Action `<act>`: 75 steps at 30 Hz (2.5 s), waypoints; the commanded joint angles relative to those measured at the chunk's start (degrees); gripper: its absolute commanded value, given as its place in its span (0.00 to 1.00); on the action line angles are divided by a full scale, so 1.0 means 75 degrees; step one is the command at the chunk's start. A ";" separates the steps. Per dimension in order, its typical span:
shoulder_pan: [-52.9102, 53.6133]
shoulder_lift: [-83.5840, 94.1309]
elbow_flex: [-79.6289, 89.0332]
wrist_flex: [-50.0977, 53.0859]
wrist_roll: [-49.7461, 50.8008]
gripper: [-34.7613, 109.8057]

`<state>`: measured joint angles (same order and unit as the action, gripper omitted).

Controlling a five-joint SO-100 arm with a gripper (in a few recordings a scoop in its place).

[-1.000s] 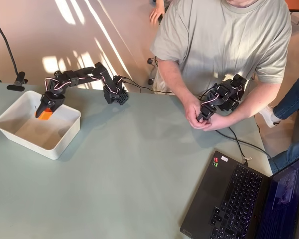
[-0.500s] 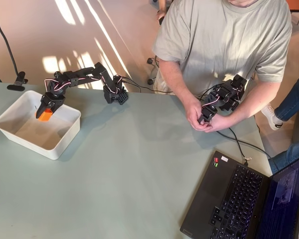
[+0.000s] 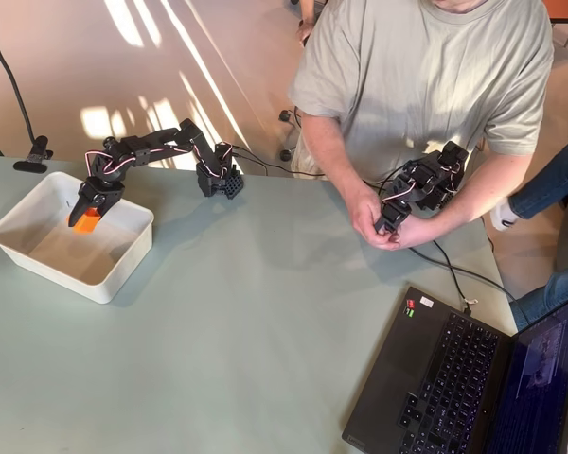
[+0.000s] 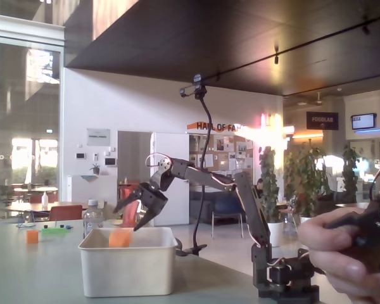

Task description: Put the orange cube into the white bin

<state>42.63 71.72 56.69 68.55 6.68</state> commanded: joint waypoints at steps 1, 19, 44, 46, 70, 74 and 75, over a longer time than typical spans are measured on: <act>0.0035 0.0059 -0.0129 0.0023 -0.0035 0.63; -0.3879 0.2496 -0.0328 0.0293 0.0047 0.65; -0.5906 0.7992 0.2121 0.3258 0.0023 0.65; -0.5590 0.8977 0.3211 0.3176 0.0023 0.65; -0.5637 1.3219 1.4801 -0.2180 0.0047 0.64; -0.5637 1.3313 1.5152 -0.2180 0.0059 0.57; -0.5637 1.3313 1.5152 -0.2180 0.0094 0.54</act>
<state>0.26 171.04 170.33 52.91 6.77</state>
